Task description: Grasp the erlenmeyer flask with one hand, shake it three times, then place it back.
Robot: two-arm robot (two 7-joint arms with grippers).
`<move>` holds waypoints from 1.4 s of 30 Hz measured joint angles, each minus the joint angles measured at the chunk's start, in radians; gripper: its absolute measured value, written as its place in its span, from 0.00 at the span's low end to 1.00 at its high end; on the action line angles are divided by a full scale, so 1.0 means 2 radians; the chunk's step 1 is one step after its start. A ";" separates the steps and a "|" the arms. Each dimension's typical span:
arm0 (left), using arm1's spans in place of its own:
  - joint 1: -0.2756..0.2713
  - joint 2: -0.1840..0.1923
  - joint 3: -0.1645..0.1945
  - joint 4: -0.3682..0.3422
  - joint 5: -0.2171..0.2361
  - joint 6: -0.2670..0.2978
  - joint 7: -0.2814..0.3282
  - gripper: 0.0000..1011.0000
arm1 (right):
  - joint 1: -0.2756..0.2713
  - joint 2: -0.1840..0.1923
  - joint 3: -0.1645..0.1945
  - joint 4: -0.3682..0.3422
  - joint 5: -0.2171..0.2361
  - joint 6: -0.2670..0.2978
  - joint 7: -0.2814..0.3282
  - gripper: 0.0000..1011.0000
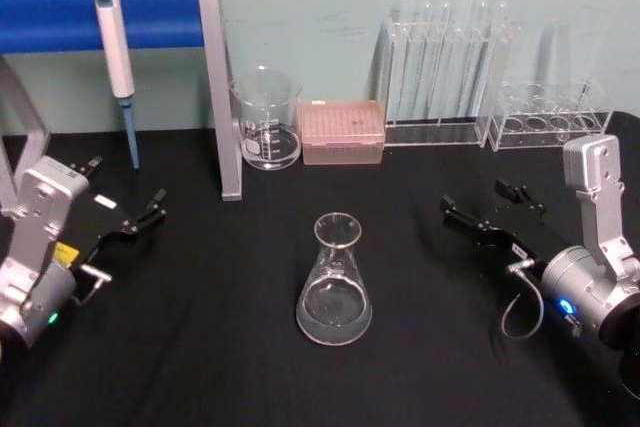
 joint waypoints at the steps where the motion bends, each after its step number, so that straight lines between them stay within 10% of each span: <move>1: 0.000 0.000 0.000 0.000 0.000 0.000 0.000 0.99 | 0.000 0.000 0.000 0.000 0.000 0.000 0.000 0.99; 42: 0.000 0.000 0.000 0.000 0.000 0.000 0.000 0.99 | -0.001 0.001 -0.001 -0.001 0.000 -0.003 -0.003 0.99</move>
